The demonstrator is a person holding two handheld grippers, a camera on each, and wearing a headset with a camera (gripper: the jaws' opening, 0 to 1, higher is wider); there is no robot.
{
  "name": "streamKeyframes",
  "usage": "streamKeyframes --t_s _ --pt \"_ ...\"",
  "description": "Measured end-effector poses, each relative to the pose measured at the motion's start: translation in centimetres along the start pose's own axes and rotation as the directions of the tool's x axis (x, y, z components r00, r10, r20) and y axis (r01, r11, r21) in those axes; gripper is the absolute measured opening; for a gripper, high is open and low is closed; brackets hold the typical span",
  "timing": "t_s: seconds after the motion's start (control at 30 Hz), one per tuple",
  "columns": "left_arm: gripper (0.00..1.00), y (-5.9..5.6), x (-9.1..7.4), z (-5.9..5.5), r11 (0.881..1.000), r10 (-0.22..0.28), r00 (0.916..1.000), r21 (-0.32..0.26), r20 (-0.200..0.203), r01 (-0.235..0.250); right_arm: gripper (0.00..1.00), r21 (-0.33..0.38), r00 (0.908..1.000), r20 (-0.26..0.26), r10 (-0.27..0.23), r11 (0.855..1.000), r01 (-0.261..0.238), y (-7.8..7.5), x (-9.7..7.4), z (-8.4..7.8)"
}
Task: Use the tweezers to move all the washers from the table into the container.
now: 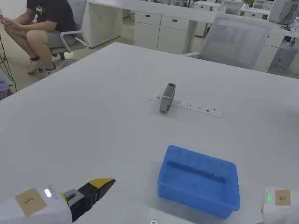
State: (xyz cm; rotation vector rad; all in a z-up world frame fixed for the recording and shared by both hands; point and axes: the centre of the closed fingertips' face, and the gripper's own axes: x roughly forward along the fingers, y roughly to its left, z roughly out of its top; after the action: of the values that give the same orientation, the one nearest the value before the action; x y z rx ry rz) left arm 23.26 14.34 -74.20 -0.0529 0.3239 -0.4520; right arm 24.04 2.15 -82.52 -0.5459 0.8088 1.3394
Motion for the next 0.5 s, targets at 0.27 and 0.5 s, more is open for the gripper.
streamKeyframes --t_s 0.27,0.5 --pt "0.69 0.04 -0.03 -0.08 1.0 0.001 1.0 0.003 -0.004 -0.001 0.04 -0.055 0.9994 -0.034 -0.003 0.999 0.001 0.36 0.46 0.36" --pt "0.69 0.02 -0.06 -0.09 1.0 0.001 1.0 0.01 -0.005 -0.001 0.05 -0.047 0.9998 0.0 -0.02 0.999 0.02 0.29 0.42 0.32"
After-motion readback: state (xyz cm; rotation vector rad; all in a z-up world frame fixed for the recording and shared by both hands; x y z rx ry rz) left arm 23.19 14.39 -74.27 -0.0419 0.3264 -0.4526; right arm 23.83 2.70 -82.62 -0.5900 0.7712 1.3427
